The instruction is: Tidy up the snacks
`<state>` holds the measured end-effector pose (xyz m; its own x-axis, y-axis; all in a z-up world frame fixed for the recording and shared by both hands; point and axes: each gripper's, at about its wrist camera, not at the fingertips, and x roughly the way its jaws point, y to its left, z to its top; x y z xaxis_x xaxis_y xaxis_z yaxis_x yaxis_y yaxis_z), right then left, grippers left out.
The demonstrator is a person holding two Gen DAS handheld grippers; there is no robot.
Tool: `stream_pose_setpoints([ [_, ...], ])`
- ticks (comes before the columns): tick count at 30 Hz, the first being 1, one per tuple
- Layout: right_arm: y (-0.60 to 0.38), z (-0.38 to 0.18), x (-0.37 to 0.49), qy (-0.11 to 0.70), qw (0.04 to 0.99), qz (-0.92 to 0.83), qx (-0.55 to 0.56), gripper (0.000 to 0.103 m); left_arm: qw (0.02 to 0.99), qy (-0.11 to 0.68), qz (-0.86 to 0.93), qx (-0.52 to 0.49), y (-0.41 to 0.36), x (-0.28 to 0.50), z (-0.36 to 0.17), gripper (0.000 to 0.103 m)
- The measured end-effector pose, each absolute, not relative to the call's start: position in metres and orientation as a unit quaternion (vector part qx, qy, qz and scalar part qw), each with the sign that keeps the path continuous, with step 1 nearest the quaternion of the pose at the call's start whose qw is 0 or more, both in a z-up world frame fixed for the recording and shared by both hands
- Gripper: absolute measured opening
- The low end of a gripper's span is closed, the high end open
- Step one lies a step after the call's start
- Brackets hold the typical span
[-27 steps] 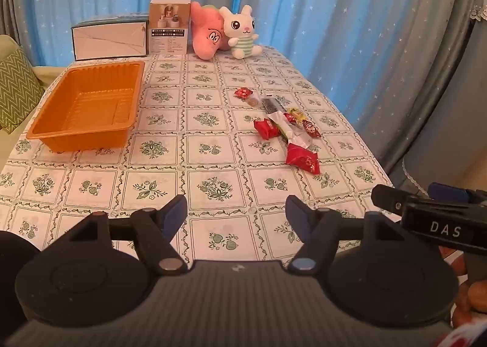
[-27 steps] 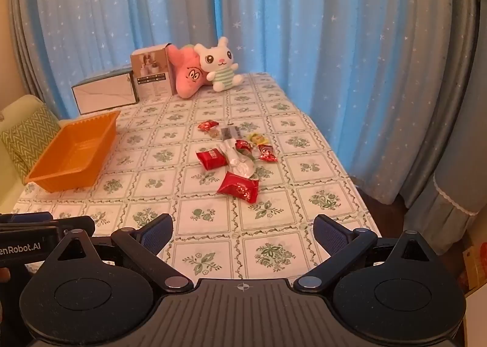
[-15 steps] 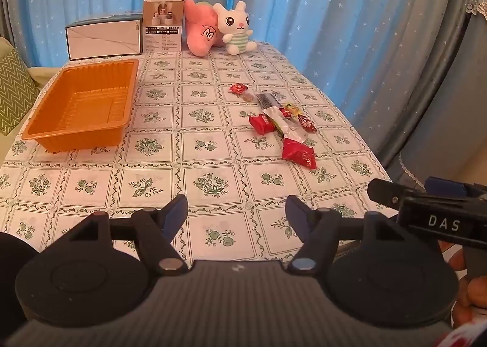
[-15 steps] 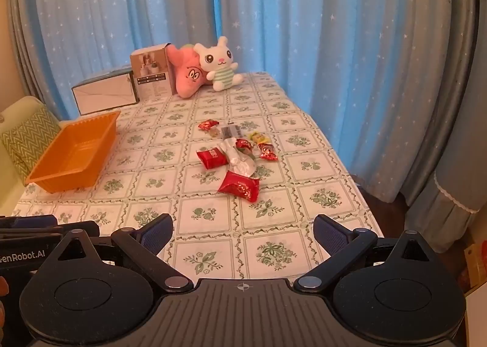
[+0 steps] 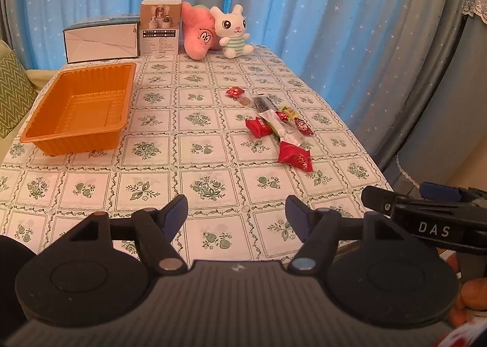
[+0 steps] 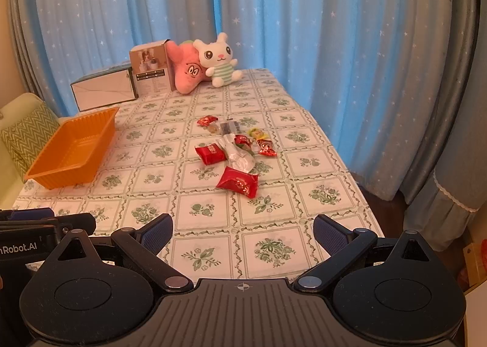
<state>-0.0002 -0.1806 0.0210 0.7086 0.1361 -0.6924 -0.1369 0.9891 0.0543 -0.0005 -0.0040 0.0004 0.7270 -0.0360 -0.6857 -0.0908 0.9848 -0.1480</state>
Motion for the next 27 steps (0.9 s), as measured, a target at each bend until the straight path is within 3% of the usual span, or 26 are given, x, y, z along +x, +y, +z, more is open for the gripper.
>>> stream_pose_setpoints([
  [27, -0.1835, 0.0211, 0.0007, 0.375, 0.924, 0.072, 0.001, 0.099, 0.926, 0.368, 0.013, -0.086, -0.0057, 0.0006, 0.0029, 0.067],
])
